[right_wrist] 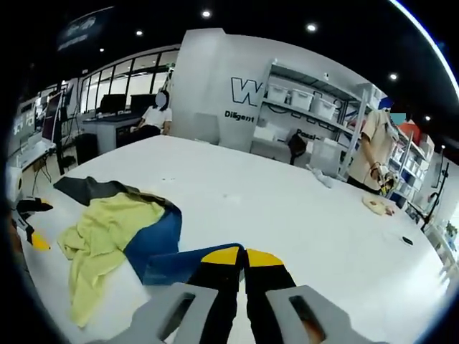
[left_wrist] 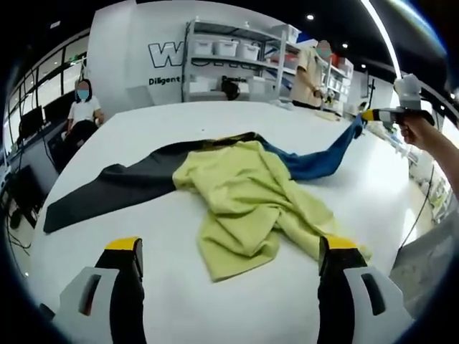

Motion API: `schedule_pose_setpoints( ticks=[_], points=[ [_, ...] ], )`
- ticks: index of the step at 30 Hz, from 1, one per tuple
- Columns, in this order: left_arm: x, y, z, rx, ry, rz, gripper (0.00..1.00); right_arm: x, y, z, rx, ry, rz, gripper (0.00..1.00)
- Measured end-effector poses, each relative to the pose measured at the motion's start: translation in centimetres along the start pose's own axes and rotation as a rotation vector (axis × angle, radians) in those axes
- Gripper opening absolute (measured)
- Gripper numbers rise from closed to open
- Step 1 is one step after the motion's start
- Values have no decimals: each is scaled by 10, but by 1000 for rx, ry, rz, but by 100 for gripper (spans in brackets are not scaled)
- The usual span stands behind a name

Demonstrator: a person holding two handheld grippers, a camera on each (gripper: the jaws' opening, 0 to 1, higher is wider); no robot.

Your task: Fold the garment on the visible template until the final outline fits inside the template.

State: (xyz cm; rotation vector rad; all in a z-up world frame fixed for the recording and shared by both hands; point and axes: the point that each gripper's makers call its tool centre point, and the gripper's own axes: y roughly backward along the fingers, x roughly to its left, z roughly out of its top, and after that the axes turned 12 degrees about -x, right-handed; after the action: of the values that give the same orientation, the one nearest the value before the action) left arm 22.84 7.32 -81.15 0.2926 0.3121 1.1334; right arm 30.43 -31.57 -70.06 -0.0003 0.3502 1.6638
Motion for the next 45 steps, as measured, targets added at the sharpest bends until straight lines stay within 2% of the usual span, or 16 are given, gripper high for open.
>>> schedule_pose_setpoints(
  ticks=[10,21,27,31,32,34,35,39,45],
  points=[
    [0,-3,-3,13,5,-5,95,-29,-11,8,-47,-20,-65,0],
    [1,-5,-7,26,15,-9,94,-52,-17,-1,-45,-18,-111,0],
    [1,-5,-9,33,25,-11,93,-61,-13,-2,-42,46,-143,0],
    [1,-6,-9,33,28,-13,93,-51,-21,-12,1,76,-108,0],
    [1,-6,-9,36,28,-14,93,-40,-28,-17,34,125,-79,0],
    [1,-6,-9,36,31,-14,93,-31,-33,-18,40,137,-62,0],
    [2,-5,-9,37,31,-14,92,-16,-40,-20,51,163,-22,0],
    [4,-5,-9,35,36,-11,92,16,-61,-30,91,234,56,0],
    [6,-5,-9,36,44,-9,91,46,-87,-42,103,210,139,0]
  ],
)
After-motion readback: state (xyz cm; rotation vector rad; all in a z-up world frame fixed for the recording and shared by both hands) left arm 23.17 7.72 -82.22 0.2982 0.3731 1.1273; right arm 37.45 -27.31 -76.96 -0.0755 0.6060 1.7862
